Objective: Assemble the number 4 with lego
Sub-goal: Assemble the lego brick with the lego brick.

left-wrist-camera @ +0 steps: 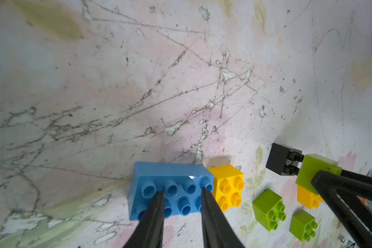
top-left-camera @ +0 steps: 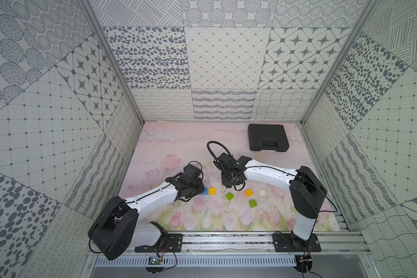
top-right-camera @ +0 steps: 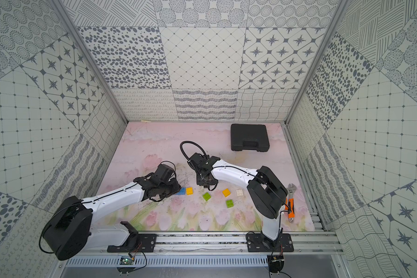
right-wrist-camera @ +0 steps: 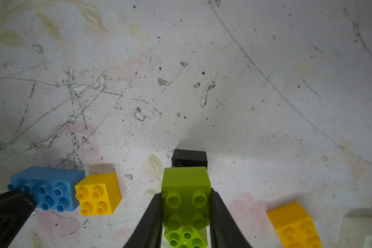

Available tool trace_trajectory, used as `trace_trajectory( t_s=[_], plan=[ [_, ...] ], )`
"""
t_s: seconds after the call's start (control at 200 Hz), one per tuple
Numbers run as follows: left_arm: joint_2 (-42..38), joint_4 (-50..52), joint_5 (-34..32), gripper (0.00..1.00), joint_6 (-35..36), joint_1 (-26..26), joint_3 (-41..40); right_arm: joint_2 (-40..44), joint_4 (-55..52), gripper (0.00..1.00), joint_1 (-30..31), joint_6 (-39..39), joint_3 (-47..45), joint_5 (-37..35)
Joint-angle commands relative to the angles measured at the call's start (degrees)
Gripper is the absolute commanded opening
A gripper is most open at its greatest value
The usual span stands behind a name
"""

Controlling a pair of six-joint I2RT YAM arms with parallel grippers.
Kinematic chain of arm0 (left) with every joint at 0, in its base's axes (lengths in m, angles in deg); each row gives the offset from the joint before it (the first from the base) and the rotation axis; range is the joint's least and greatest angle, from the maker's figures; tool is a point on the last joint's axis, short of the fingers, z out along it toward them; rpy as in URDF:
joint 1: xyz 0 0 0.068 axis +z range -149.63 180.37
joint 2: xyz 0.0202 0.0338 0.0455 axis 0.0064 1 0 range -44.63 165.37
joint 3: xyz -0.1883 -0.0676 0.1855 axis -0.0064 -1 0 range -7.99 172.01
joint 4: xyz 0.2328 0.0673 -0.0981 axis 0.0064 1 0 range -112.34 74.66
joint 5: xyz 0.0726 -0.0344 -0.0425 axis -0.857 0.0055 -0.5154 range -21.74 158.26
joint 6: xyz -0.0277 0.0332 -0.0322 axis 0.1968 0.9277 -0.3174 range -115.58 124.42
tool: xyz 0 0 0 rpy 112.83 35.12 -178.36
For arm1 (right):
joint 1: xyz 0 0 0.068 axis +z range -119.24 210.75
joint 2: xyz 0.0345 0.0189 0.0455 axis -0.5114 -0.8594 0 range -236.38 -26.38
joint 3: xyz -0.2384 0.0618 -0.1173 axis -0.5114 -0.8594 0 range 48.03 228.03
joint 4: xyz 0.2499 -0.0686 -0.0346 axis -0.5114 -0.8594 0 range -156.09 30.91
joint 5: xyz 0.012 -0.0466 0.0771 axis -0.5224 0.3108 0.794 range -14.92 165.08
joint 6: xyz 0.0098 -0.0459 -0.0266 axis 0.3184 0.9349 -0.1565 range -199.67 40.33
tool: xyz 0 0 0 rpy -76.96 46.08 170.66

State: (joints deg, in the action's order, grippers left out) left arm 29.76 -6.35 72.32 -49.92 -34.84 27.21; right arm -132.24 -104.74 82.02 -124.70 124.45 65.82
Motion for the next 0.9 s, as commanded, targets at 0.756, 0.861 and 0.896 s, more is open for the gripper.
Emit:
trace_trajectory(
  t_s=[0.756,0.861,0.896],
  plan=[
    [0.1,-1.5,1.6,0.30,0.6,0.7,-0.7,-12.5,-9.5,0.25,1.3,4.7,7.5,-2.4],
    [-1.4,-0.7,1.6,0.30,0.1,0.7,-0.5,-14.7,-10.7,0.24,1.3,5.6,7.9,-1.6],
    [-1.9,-0.5,1.6,0.30,0.0,0.8,-0.3,-15.0,-11.2,0.24,1.3,5.5,8.3,-2.0]
  ],
)
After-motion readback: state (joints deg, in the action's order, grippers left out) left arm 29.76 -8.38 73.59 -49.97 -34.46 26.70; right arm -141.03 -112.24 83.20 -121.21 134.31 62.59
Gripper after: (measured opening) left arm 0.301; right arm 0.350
